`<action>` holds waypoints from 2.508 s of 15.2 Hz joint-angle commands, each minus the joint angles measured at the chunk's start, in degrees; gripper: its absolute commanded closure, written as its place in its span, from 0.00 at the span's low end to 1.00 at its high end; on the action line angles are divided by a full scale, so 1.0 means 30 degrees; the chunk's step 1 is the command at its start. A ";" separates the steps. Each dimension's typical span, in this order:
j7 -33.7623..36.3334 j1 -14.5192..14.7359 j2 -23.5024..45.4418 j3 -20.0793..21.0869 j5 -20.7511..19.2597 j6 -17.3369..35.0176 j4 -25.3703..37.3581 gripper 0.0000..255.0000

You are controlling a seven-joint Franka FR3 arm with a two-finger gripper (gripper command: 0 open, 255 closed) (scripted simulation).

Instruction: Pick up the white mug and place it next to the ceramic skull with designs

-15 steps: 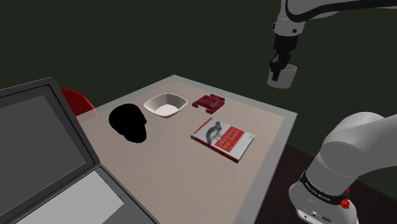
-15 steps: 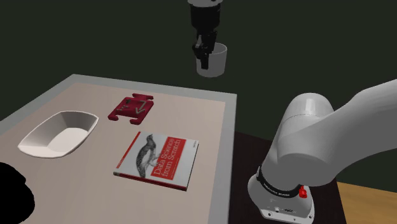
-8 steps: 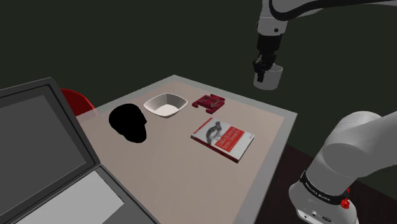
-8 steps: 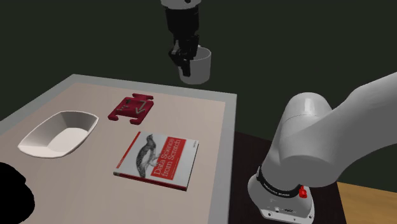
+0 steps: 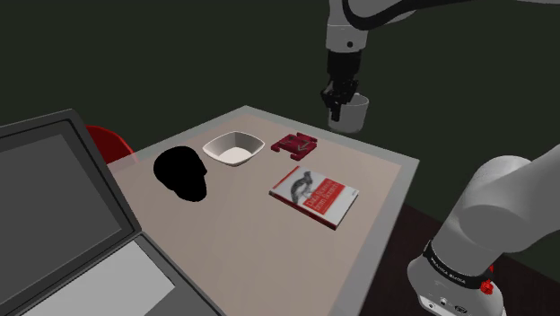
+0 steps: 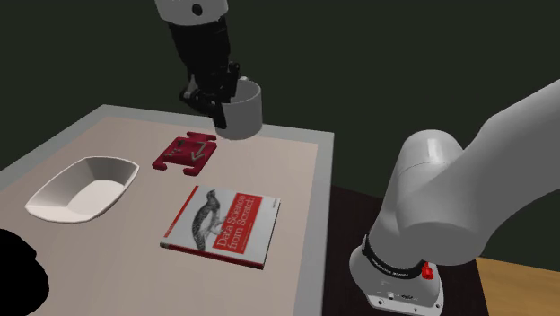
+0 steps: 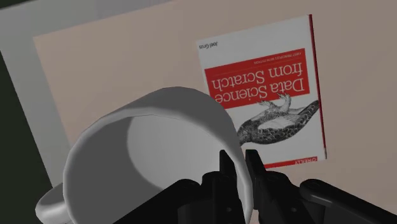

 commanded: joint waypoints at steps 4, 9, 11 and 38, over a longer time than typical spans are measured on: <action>0.2233 0.0652 0.2181 0.1750 0.0645 0.0308 0.1868 1.00; 0.4400 0.1162 0.4683 0.3339 0.0759 0.0423 0.4237 1.00; 0.5290 0.1369 0.5791 0.3940 0.0649 0.0402 0.5342 1.00; 1.3353 0.7371 2.1384 0.6896 -0.4935 -0.3316 2.3336 1.00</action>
